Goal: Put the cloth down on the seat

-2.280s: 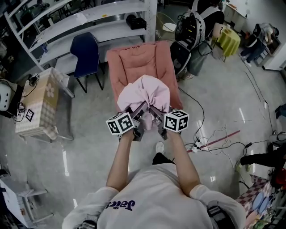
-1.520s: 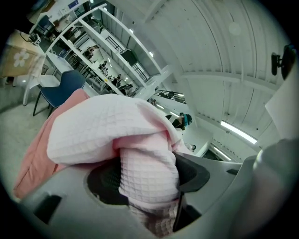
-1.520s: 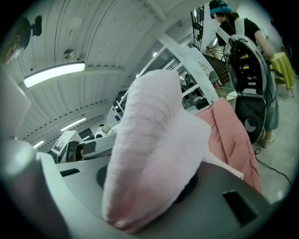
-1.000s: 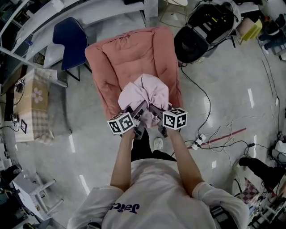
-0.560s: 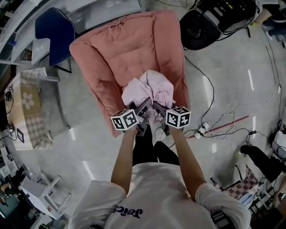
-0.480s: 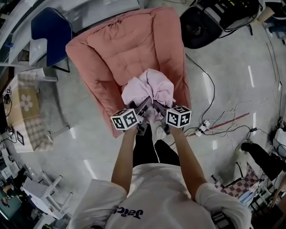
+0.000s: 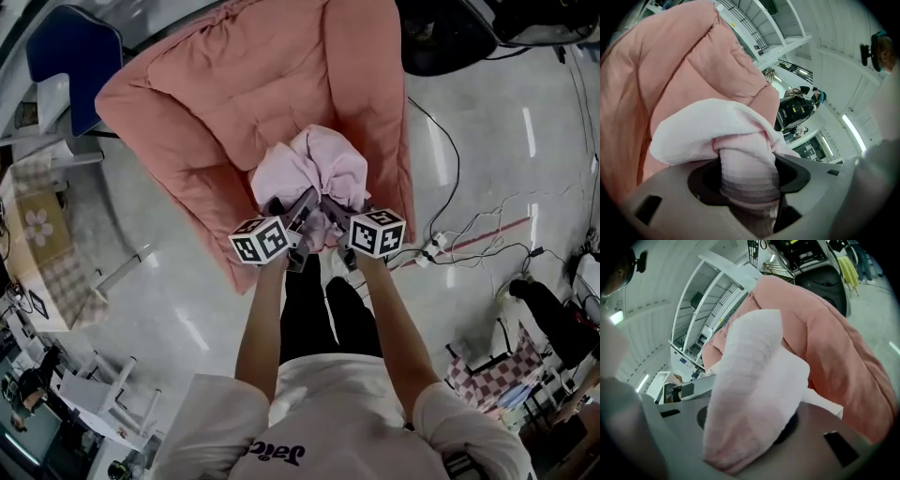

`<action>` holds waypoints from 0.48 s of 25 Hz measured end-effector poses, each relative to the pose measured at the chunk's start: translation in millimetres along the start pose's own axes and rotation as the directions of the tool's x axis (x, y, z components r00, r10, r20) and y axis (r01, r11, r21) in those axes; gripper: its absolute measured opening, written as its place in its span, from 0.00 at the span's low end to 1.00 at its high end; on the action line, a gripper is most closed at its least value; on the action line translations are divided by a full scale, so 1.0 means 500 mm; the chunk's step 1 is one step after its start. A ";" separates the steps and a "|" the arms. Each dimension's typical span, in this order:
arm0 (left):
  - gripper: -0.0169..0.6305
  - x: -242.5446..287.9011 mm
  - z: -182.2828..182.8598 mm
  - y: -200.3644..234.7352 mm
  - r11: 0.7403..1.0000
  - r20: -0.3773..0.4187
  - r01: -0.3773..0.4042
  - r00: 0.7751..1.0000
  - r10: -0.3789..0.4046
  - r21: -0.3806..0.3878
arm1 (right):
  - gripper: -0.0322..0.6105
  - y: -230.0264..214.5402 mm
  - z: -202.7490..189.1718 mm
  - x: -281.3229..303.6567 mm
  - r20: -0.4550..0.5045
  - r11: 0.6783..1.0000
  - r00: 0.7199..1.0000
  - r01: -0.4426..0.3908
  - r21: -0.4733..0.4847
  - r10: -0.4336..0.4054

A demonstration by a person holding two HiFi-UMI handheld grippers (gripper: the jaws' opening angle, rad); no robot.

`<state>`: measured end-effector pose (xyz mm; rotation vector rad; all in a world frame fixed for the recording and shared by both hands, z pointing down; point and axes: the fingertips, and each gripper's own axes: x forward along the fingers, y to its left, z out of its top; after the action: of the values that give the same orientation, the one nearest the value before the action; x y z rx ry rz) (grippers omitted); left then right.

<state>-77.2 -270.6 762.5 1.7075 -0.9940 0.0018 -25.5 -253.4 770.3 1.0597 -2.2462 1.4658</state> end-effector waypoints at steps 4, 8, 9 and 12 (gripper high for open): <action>0.45 0.042 -0.011 0.062 1.000 -0.010 -0.027 1.000 0.027 -0.006 | 0.21 -0.052 -0.018 0.053 -0.031 0.999 0.999 0.028 0.033 -0.027; 0.45 0.079 -0.034 0.127 0.998 -0.034 -0.049 0.998 0.048 -0.026 | 0.21 -0.102 -0.049 0.100 -0.064 0.997 0.997 0.045 0.059 -0.041; 0.45 0.086 -0.041 0.142 0.998 -0.040 -0.053 0.998 0.052 -0.031 | 0.21 -0.113 -0.057 0.111 -0.070 0.997 0.997 0.049 0.064 -0.045; 0.45 0.101 -0.061 0.190 0.996 -0.054 -0.067 0.997 0.064 -0.058 | 0.21 -0.139 -0.086 0.144 -0.088 0.995 0.994 0.065 0.075 -0.058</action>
<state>-88.2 -280.9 873.2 1.6118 -1.0016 0.0582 -35.0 -263.0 878.5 1.0579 -2.0947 1.5537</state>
